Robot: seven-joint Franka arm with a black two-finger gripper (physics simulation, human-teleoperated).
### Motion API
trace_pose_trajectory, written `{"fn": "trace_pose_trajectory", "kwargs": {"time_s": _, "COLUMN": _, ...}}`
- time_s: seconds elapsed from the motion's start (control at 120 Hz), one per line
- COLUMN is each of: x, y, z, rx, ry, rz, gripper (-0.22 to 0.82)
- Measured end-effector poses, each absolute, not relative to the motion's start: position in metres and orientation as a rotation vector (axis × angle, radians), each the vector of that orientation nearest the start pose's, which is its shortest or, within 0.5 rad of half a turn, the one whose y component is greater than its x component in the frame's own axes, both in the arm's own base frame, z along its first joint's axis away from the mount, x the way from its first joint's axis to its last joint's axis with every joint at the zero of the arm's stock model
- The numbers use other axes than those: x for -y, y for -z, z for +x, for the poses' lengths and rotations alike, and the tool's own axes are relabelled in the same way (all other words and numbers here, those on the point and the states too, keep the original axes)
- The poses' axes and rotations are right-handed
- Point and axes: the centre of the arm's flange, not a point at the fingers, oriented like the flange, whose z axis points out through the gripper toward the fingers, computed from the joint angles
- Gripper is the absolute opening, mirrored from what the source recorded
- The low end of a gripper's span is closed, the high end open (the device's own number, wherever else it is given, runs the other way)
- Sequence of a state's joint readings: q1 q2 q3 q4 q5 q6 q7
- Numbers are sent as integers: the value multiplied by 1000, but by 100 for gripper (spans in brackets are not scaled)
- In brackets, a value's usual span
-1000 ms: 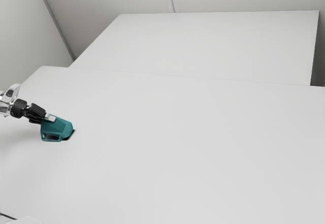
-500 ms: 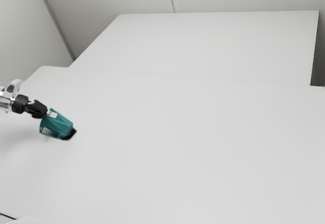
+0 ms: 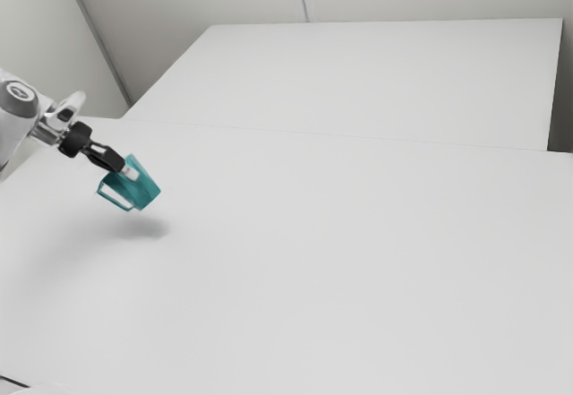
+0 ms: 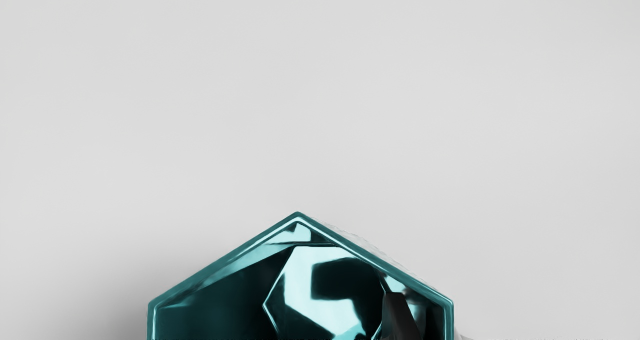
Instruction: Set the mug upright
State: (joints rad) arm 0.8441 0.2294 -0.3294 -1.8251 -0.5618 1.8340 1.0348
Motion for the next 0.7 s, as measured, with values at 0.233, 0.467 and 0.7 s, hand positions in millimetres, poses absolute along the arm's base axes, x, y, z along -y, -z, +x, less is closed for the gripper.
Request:
{"fn": "trace_pose_trajectory", "kwargs": {"time_s": 0.233, "x": -176, "y": -438, "z": 553, "rx": 594, "ry": -300, "rz": 2757, "gripper": -18}}
{"fn": "trace_pose_trajectory", "kwargs": {"time_s": 0.467, "x": -114, "y": -442, "z": 561, "rx": 633, "ry": -251, "rz": 2900, "gripper": -18}}
{"fn": "trace_pose_trajectory", "kwargs": {"time_s": 0.7, "x": -53, "y": -433, "z": 567, "rx": 594, "ry": -178, "rz": 2985, "gripper": -18}}
